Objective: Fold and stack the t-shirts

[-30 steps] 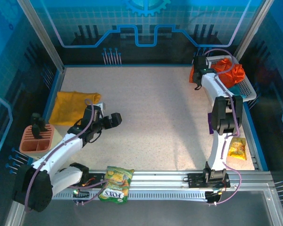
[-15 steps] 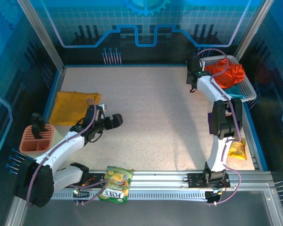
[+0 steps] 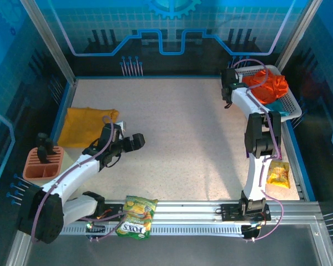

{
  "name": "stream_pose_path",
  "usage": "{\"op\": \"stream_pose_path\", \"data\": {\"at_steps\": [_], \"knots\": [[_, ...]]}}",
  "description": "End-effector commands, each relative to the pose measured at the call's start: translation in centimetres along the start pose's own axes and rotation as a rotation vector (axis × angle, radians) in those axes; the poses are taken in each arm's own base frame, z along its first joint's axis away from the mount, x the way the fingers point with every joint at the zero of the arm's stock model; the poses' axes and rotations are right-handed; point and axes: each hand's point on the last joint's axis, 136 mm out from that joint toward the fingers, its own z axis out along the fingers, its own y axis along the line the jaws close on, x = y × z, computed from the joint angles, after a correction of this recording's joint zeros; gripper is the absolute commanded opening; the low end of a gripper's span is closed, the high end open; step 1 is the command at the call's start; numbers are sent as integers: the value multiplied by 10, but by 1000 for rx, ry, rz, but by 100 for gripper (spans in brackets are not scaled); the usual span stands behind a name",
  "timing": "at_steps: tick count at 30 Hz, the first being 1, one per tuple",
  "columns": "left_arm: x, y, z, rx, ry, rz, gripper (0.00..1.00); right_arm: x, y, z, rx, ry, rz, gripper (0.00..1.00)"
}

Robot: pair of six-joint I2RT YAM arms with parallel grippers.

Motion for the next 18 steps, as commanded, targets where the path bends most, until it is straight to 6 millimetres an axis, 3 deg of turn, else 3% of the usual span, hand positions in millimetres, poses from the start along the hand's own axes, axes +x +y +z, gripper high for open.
{"op": "stream_pose_path", "data": {"at_steps": [1, 6, 10, 14, 18], "knots": [[-1, -7, 1, 27, 2, 1, 99, -6, -7, 8, 37, 0, -1, 48], [-1, -7, 0, 22, 0, 3, 99, -14, -13, 9, 49, -10, 10, 23], [0, -5, -1, 18, -2, 1, 99, -32, -19, -9, 35, -64, 38, 0], [1, -6, 1, 20, 5, -3, 99, -61, -32, -42, 10, -169, 94, 0], [0, -7, 1, 23, 5, -10, 99, -99, -51, -97, 10, -360, 144, 0]]}}
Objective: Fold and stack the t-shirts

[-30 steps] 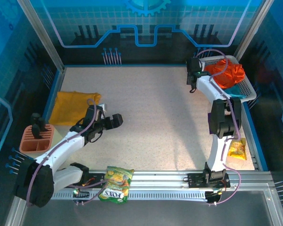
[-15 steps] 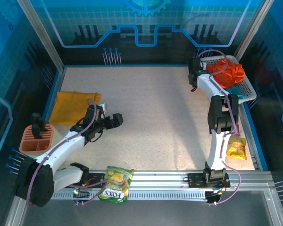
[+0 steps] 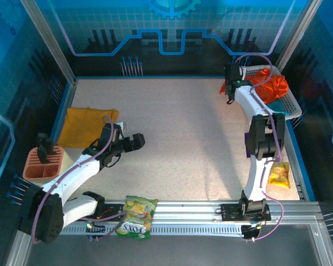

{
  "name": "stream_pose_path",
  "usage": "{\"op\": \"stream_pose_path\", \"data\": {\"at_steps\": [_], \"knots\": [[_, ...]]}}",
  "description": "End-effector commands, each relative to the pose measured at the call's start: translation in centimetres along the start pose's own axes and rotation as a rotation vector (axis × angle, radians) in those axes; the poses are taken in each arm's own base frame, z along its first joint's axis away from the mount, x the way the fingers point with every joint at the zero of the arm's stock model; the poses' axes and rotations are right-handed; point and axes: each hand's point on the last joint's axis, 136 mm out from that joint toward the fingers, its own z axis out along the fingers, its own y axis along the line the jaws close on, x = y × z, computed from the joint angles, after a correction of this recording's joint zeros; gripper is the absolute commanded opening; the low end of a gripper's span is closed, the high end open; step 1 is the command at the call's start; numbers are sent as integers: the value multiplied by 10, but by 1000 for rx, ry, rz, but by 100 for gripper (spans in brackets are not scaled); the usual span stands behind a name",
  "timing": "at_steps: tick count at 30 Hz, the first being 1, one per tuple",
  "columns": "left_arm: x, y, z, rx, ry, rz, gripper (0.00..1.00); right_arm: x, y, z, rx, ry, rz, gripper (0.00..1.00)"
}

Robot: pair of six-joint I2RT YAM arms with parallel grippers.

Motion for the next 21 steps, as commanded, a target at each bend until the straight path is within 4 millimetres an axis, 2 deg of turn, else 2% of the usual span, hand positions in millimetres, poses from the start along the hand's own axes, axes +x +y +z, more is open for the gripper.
{"op": "stream_pose_path", "data": {"at_steps": [1, 4, 7, 12, 17, 21], "knots": [[-1, -7, 1, 23, 3, -10, 99, -76, -30, -70, -2, -275, 106, 0], [-3, -9, 2, 28, 4, -12, 99, -104, -34, -115, -31, -432, 122, 0], [-3, -13, 4, 31, 14, -9, 99, -123, -30, -164, -72, -592, 115, 0], [-9, -21, 4, 51, 9, -5, 99, -151, -4, -257, -192, -858, 33, 0], [-20, -33, -1, 91, -4, -8, 99, -155, 38, -335, -429, -977, -55, 0], [-32, -39, -8, 87, -34, 14, 99, -142, 72, -378, -666, -969, -74, 0]]}}
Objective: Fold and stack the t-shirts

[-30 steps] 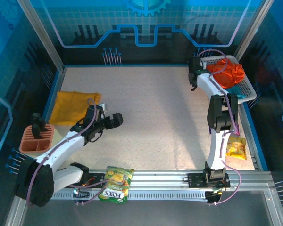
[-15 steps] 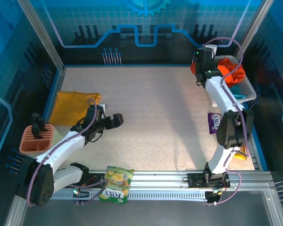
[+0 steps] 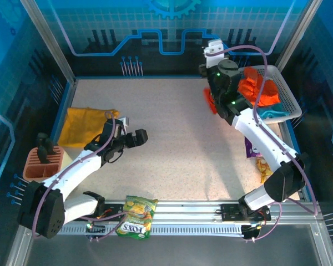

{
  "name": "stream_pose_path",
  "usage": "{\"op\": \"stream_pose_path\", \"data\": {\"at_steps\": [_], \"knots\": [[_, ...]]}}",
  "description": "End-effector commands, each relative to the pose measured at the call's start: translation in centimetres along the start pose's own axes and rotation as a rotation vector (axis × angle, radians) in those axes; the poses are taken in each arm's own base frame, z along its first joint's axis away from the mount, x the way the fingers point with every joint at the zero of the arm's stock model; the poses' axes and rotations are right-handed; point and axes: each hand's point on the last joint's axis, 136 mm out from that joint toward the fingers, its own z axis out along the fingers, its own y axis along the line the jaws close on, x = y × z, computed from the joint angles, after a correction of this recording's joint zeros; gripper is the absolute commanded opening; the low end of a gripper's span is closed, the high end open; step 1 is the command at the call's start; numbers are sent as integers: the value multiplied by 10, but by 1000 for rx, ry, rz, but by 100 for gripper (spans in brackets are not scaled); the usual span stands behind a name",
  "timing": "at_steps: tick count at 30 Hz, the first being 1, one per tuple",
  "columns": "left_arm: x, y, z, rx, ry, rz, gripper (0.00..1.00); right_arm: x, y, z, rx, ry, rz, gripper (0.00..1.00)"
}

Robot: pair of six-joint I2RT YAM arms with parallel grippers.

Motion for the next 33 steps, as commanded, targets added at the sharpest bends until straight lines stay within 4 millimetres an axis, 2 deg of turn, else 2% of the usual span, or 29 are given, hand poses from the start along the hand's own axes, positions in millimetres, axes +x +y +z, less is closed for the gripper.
{"op": "stream_pose_path", "data": {"at_steps": [1, 4, 7, 8, 10, 14, 15, 16, 19, 21, 22, 24, 26, 29, 33], "knots": [[-19, -18, -11, 36, -36, 20, 99, -53, 31, -24, -161, -116, 66, 0], [-25, -21, -14, 32, -50, 40, 99, -58, 60, -27, -221, -112, 73, 0], [-28, -23, -13, 38, -54, 33, 99, -56, 73, -26, -229, -89, 64, 0], [-28, -25, -12, 49, -55, 27, 99, -47, 72, -23, -204, -57, 66, 6], [-28, -28, -10, 64, -45, 16, 99, -22, 61, -16, -131, 41, 54, 33], [-23, -26, -8, 60, -28, 9, 99, 50, 33, -8, -46, 265, 42, 72], [-21, -25, -7, 58, -23, 10, 99, 69, 23, -11, -32, 322, 60, 80], [-19, -23, -7, 54, -21, 9, 99, 86, 13, -13, -18, 370, 85, 84], [-12, -18, -4, 46, -5, 2, 99, 140, -15, -29, 32, 504, 179, 87], [-7, -16, -2, 45, 8, -7, 99, 181, -32, -42, 67, 586, 234, 97], [-6, -15, -2, 47, 12, -11, 99, 196, -36, -47, 79, 619, 249, 98], [-2, -13, 0, 44, 19, -16, 99, 241, -50, -59, 128, 724, 287, 100], [1, -12, 1, 42, 26, -19, 99, 277, -58, -68, 170, 806, 321, 100], [2, -12, 3, 40, 34, -22, 99, 322, -66, -77, 229, 888, 367, 100], [2, -14, 2, 41, 44, -20, 99, 366, -73, -76, 307, 1001, 399, 100]]}}
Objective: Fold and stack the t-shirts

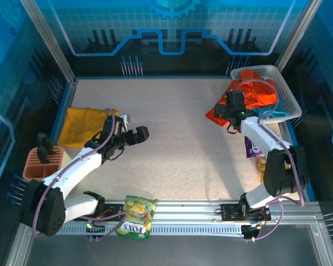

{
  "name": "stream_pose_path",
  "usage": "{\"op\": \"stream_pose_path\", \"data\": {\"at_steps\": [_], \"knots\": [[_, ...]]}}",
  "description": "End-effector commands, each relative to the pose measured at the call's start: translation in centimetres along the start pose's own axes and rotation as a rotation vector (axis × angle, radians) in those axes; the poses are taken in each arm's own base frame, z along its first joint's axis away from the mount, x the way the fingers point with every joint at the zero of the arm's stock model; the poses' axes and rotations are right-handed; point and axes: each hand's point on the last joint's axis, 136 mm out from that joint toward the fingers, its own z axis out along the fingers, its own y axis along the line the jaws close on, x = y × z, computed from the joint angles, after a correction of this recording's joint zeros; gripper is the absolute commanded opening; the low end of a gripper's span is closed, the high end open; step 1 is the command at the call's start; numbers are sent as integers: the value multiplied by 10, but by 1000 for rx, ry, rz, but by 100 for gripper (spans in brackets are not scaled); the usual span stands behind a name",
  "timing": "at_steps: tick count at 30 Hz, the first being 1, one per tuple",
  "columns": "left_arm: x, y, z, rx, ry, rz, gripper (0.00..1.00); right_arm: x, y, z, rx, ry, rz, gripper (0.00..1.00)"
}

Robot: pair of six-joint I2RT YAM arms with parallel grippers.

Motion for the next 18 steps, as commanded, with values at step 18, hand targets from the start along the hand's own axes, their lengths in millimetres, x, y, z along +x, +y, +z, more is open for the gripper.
{"op": "stream_pose_path", "data": {"at_steps": [18], "knots": [[7, -3, -13, -11, 25, 10, 99, 25, 15, 118, 35, 274, 216, 67]]}}
